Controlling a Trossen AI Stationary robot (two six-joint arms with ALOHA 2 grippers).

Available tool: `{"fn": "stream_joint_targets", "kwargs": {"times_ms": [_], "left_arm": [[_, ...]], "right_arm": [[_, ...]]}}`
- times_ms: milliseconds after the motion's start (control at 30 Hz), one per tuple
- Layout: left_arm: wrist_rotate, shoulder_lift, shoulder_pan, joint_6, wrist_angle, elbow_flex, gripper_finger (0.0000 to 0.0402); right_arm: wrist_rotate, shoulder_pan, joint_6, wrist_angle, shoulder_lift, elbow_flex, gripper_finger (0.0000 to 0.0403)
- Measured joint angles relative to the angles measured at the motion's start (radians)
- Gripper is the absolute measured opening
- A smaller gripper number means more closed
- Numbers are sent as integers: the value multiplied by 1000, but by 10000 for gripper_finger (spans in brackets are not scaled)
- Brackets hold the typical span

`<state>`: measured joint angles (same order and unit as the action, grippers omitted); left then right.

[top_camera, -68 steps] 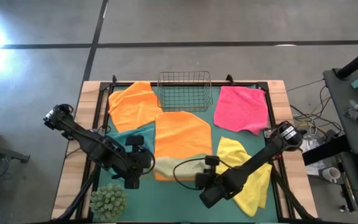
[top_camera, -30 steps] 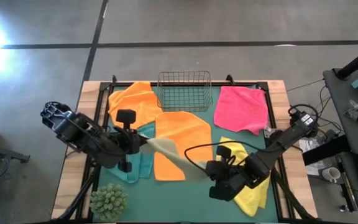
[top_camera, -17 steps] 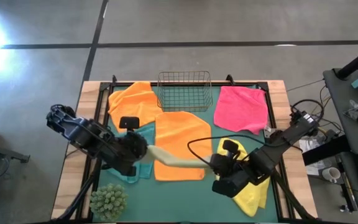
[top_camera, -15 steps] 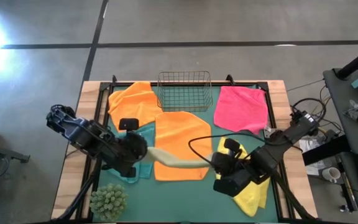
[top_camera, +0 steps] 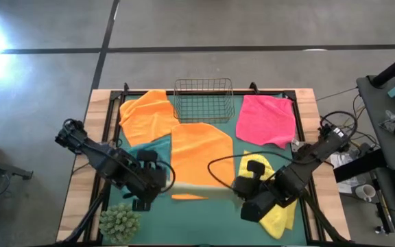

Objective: Fold microfiber towels
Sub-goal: Fold the light green microfiber cloth

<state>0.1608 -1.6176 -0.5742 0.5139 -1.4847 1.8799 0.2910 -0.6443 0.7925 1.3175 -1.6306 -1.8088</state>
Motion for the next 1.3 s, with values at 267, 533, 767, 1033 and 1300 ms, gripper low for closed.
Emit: {"fn": "stream_joint_targets", "kwargs": {"times_ms": [267, 533, 767, 1033, 1300], "left_arm": [[18, 1, -3, 0, 117, -118, 1], [222, 0, 27, -24, 123, -147, 1], [305, 5, 49, -51, 97, -146, 1], [380, 34, 51, -58, 96, -102, 0], [419, 48, 68, -106, 89, 6, 0]], "right_arm": [[-38, -6, 0, 17, -55, 0, 8], [83, -5, -8, 177, -83, 1, 8], [56, -17, 0, 197, -81, 1, 8], [26, -37, 22, 188, -79, 0, 8], [7, -38, 34, 164, -78, -2, 9]]}}
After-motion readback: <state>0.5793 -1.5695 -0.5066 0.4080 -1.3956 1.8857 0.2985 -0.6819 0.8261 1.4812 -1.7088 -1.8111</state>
